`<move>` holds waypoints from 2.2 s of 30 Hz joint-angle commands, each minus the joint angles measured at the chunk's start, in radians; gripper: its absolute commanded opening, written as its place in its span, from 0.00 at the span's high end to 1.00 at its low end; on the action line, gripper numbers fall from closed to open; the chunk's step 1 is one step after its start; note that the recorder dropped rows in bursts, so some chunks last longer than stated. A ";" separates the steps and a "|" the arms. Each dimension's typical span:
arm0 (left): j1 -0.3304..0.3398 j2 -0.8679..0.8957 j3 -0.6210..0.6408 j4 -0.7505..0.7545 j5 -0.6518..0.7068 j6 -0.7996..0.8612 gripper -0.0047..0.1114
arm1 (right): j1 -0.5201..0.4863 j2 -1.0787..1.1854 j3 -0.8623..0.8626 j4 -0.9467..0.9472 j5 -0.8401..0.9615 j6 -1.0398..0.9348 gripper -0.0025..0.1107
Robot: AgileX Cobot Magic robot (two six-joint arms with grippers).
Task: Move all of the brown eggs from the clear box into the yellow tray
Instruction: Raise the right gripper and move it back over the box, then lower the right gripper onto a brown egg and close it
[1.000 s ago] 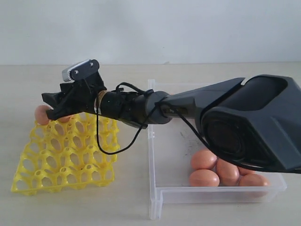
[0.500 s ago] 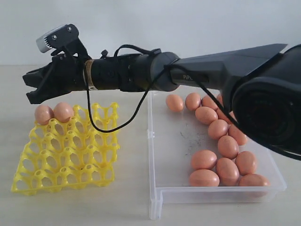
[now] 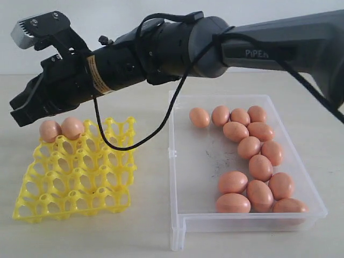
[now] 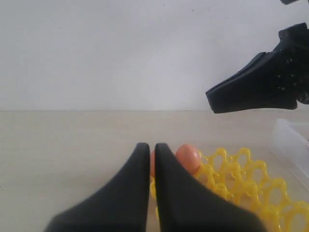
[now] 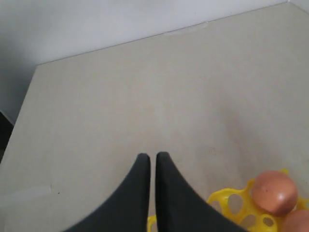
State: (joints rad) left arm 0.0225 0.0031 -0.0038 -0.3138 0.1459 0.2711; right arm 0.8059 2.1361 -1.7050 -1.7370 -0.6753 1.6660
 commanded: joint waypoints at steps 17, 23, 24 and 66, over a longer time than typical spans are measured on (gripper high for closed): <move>0.002 -0.003 0.004 -0.005 -0.014 0.000 0.93 | 0.070 -0.669 0.921 -0.007 0.923 -0.055 0.98; 0.002 -0.003 0.004 -0.005 -0.014 0.000 0.93 | -0.051 -0.789 1.022 0.443 1.160 -0.494 0.98; 0.002 -0.003 0.004 -0.005 -0.014 0.000 0.93 | -0.106 -0.787 1.015 0.584 1.162 -0.652 0.98; 0.002 -0.003 0.004 -0.005 -0.014 0.000 0.93 | -0.448 -0.124 0.447 1.819 1.098 -2.129 0.47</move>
State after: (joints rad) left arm 0.0225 0.0031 -0.0038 -0.3138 0.1459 0.2711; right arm 0.3619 2.0022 -1.2542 0.0866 0.4306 -0.4445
